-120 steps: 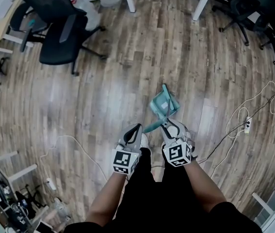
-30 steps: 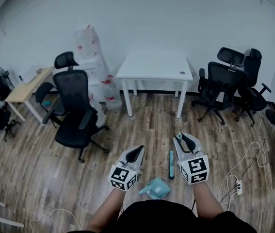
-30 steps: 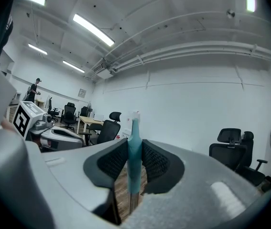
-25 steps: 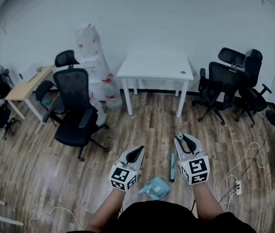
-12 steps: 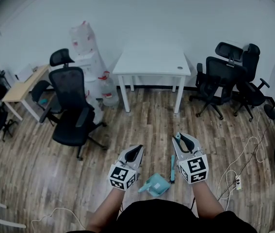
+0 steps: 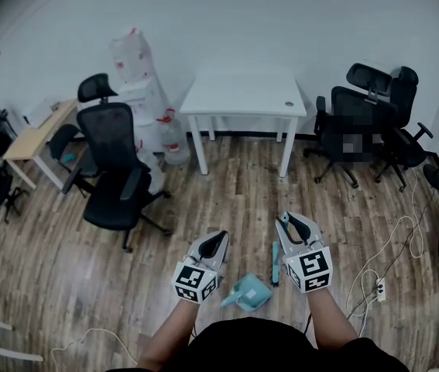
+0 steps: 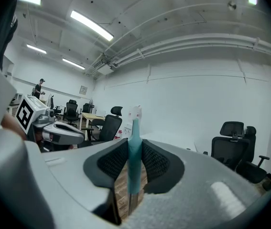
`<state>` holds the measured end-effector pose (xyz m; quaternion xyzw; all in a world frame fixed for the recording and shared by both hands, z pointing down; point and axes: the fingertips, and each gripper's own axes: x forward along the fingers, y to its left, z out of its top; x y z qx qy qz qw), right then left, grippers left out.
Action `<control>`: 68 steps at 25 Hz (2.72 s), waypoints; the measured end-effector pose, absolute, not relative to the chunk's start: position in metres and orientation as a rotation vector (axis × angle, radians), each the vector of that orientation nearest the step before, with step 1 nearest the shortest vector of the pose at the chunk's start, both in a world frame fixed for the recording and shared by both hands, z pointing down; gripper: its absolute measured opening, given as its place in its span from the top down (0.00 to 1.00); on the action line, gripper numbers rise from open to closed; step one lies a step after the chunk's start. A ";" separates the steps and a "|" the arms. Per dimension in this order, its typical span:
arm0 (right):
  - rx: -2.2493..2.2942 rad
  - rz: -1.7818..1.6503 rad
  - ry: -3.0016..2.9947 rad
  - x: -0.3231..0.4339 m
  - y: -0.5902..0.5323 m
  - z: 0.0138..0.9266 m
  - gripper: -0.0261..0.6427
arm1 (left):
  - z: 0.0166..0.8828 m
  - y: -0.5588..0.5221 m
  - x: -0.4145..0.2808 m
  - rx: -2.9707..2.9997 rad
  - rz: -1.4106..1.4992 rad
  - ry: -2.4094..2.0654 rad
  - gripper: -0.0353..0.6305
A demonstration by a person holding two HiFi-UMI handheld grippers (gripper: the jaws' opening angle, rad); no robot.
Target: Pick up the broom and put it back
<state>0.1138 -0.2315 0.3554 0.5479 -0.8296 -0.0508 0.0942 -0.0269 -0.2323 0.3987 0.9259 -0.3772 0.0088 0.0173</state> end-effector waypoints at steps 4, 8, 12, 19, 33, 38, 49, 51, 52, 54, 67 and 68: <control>1.610 -0.150 -2.476 0.114 -0.231 0.365 0.82 | 0.411 -0.227 -0.024 2.859 0.060 -1.175 0.92; 1.580 -0.111 -2.457 0.115 -0.234 0.383 0.82 | 0.428 -0.222 -0.020 2.827 0.093 -1.165 0.92; 1.543 -0.088 -2.447 0.113 -0.237 0.399 0.82 | 0.441 -0.222 -0.022 2.788 0.129 -1.163 0.92; 1.478 -0.051 -2.433 0.110 -0.238 0.428 0.82 | 0.457 -0.221 -0.035 2.736 0.186 -1.240 0.92; 1.315 0.015 -2.377 0.105 -0.227 0.494 0.82 | 0.508 -0.196 -0.045 2.601 0.288 -1.266 0.92; 1.260 0.048 -2.360 0.108 -0.222 0.525 0.82 | 0.532 -0.184 -0.047 2.540 0.325 -1.268 0.92; 1.134 0.019 -2.319 0.105 -0.215 0.577 0.82 | 0.569 -0.160 -0.055 2.432 0.374 -1.298 0.92; 1.115 0.003 -2.312 0.104 -0.213 0.584 0.82 | 0.572 -0.157 -0.055 2.421 0.377 -1.304 0.92; 1.106 -0.005 -2.308 0.104 -0.211 0.588 0.82 | 0.574 -0.156 -0.056 2.417 0.376 -1.308 0.92; 1.085 -0.014 -2.300 0.102 -0.208 0.599 0.82 | 0.576 -0.154 -0.056 2.408 0.377 -1.315 0.92; 0.928 0.026 -2.295 0.074 -0.161 0.674 0.82 | 0.611 -0.119 -0.073 2.312 0.428 -1.330 0.92; 0.921 0.028 -2.298 0.071 -0.158 0.676 0.82 | 0.612 -0.118 -0.075 2.306 0.432 -1.331 0.92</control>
